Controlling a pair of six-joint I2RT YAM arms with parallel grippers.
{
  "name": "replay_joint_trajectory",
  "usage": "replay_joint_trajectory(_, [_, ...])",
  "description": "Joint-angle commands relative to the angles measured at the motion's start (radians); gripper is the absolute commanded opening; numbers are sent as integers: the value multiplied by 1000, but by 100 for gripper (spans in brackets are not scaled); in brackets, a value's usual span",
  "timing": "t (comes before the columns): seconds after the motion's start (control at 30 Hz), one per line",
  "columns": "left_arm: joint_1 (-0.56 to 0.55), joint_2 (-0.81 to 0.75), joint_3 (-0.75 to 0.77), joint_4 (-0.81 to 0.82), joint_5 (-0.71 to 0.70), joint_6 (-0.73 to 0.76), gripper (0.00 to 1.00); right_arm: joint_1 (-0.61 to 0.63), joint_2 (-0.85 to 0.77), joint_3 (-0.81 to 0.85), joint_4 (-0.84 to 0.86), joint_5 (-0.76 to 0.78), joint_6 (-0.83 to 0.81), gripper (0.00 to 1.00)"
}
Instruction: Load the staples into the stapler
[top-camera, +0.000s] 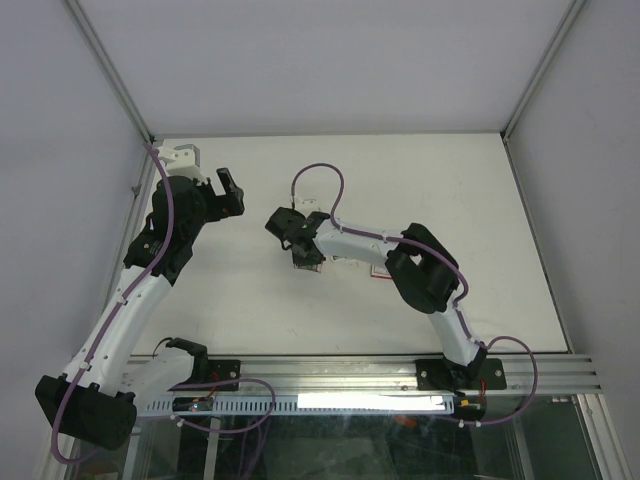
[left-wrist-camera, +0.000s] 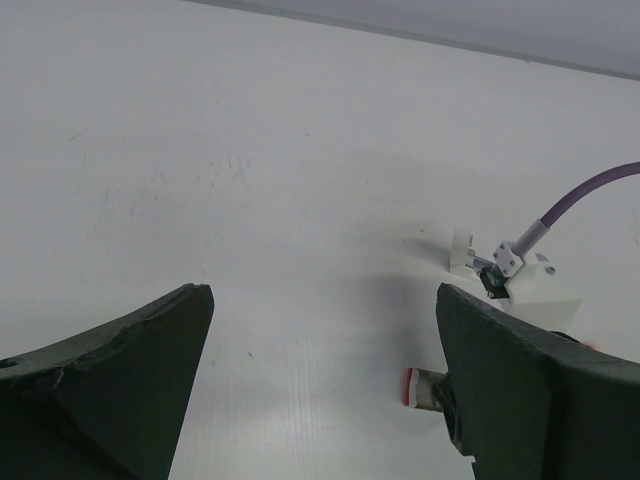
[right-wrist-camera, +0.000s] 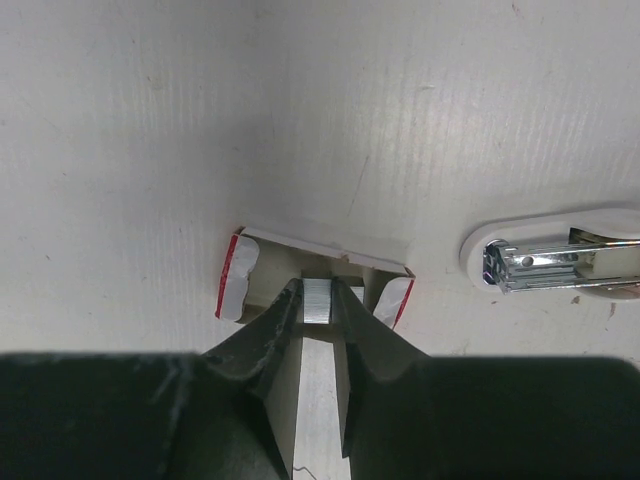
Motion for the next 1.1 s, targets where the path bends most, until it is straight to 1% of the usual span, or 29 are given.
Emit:
replay_joint_trajectory(0.0, [-1, -6, 3, 46, 6, 22, 99, -2, 22, 41, 26, 6, 1, 20])
replay_joint_trajectory(0.43, [-1, -7, 3, 48, 10, 22, 99, -2, 37, 55, 9, 8, -2, 19])
replay_joint_trajectory(0.63, [-1, -6, 1, 48, 10, 22, 99, 2, -2, 40, 57, -47, -23, 19])
replay_joint_trajectory(0.93, [0, -4, 0, 48, 10, 23, 99, 11, -94, 16, 51, -3, -34, 22])
replay_joint_trajectory(1.07, [0, -3, -1, 47, 14, 22, 99, 10, -87, 16, 43, 8, -36, 23])
